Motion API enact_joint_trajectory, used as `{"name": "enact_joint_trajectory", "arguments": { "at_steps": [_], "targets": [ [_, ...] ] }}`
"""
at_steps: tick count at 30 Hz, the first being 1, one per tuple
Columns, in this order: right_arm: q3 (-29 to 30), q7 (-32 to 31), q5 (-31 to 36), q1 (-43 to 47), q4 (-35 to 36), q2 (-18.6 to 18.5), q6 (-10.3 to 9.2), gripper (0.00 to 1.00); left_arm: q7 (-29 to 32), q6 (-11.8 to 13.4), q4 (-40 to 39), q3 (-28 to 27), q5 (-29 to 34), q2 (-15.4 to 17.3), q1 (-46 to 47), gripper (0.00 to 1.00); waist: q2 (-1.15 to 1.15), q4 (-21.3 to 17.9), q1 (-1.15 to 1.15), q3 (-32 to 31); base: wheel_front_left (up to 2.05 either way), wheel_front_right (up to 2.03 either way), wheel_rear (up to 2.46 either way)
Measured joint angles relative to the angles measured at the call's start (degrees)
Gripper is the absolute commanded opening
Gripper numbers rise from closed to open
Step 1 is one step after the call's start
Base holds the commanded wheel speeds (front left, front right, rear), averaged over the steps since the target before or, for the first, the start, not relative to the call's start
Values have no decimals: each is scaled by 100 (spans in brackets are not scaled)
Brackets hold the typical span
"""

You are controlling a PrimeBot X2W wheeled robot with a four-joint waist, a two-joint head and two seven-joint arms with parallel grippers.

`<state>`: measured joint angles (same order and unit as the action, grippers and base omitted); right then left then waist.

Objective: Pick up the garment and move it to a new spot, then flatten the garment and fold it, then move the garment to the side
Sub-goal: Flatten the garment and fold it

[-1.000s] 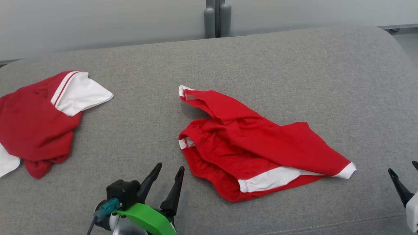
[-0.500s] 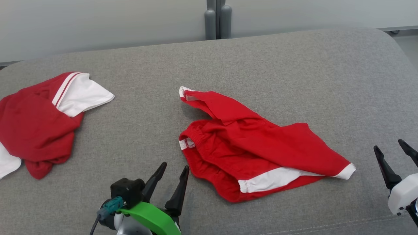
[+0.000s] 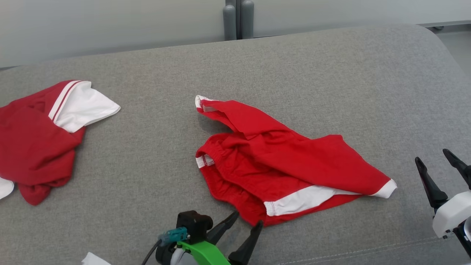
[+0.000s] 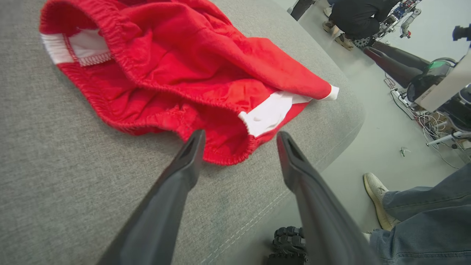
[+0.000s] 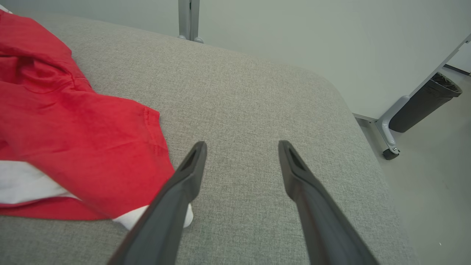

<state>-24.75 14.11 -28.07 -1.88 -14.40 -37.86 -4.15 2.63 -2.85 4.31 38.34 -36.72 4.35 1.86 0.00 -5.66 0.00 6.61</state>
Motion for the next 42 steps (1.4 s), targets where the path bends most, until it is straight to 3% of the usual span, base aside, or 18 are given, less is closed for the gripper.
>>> {"name": "enact_joint_trajectory", "arguments": {
  "at_steps": [10,21,29,30,32,42],
  "targets": [
    [-12,5,51,-18,116,87,0,100,352,-11,152,223,-78,-63,430,100,0,-280,0,183,0,0,0],
    [10,5,91,-26,138,213,-1,100,542,144,743,126,-135,-101,672,100,0,-641,0,303,0,0,0],
    [134,5,91,-21,138,226,-52,100,549,143,873,264,-197,-123,821,100,0,-701,0,358,0,0,0],
    [146,5,91,-20,138,231,-52,100,549,142,898,268,-208,-123,847,75,0,-699,0,364,0,0,0],
    [178,5,91,-14,136,233,-52,100,548,131,922,260,-281,-124,903,0,0,-689,0,373,0,0,0],
    [374,5,90,34,143,324,-57,100,537,97,793,-7,-531,-136,1121,0,0,-455,0,416,0,0,0]
  ]
}}
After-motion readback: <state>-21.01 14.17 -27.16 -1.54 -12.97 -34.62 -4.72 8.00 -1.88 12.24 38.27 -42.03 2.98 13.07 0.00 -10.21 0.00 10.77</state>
